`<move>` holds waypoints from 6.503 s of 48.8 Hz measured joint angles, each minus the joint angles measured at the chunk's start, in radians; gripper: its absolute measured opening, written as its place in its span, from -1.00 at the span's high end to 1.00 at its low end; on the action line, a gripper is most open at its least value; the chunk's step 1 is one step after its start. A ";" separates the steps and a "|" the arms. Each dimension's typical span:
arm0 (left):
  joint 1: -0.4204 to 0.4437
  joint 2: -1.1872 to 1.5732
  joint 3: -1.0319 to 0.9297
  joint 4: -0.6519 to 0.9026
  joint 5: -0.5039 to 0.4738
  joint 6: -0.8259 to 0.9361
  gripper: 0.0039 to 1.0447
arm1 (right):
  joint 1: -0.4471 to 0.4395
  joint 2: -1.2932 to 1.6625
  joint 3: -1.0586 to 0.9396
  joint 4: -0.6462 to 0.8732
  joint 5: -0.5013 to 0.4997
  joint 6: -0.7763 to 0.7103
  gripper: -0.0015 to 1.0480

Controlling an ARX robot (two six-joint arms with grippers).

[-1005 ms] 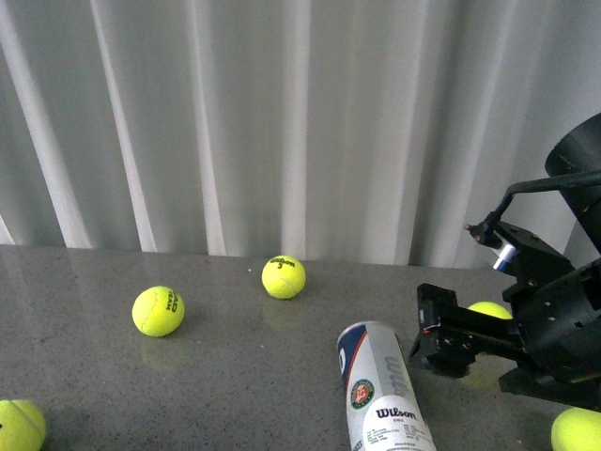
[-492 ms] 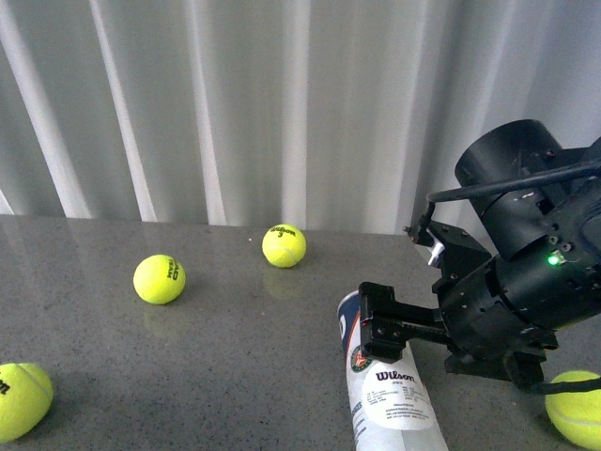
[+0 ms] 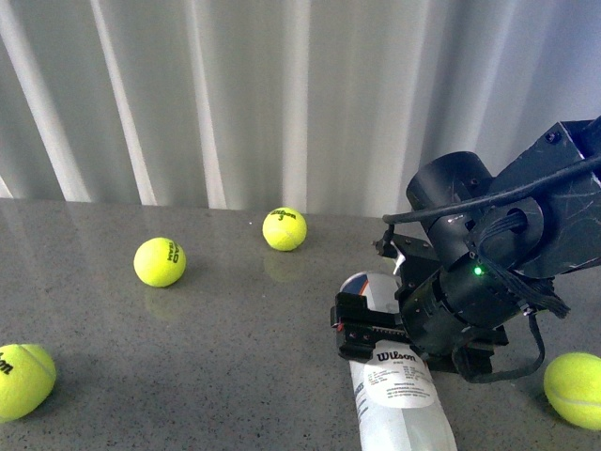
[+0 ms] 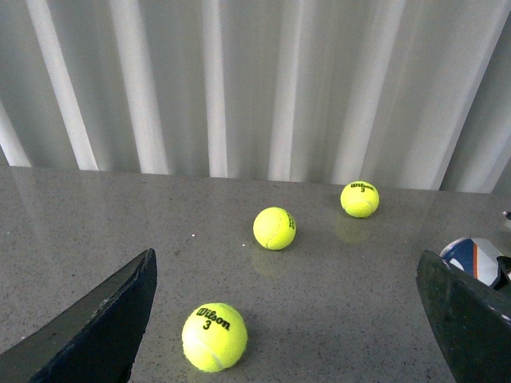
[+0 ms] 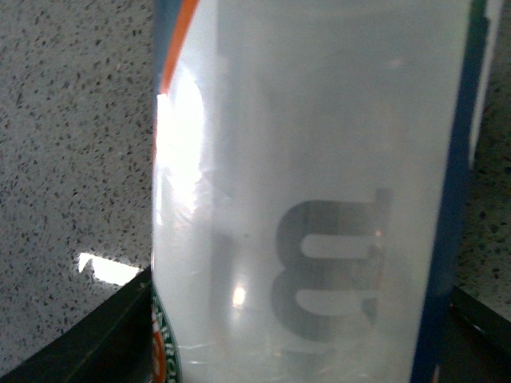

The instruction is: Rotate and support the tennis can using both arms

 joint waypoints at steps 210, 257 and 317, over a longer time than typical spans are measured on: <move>0.000 -0.001 0.000 0.000 0.000 0.000 -0.88 | -0.336 -1.614 -1.191 0.665 0.185 -0.328 0.93; 0.000 -0.001 0.000 0.000 0.000 0.000 -0.88 | -0.336 -2.090 -1.231 0.222 0.185 -0.328 0.93; 0.000 -0.002 0.000 0.000 0.000 0.000 -0.88 | -0.336 -2.179 -1.231 0.151 0.182 -0.328 -0.87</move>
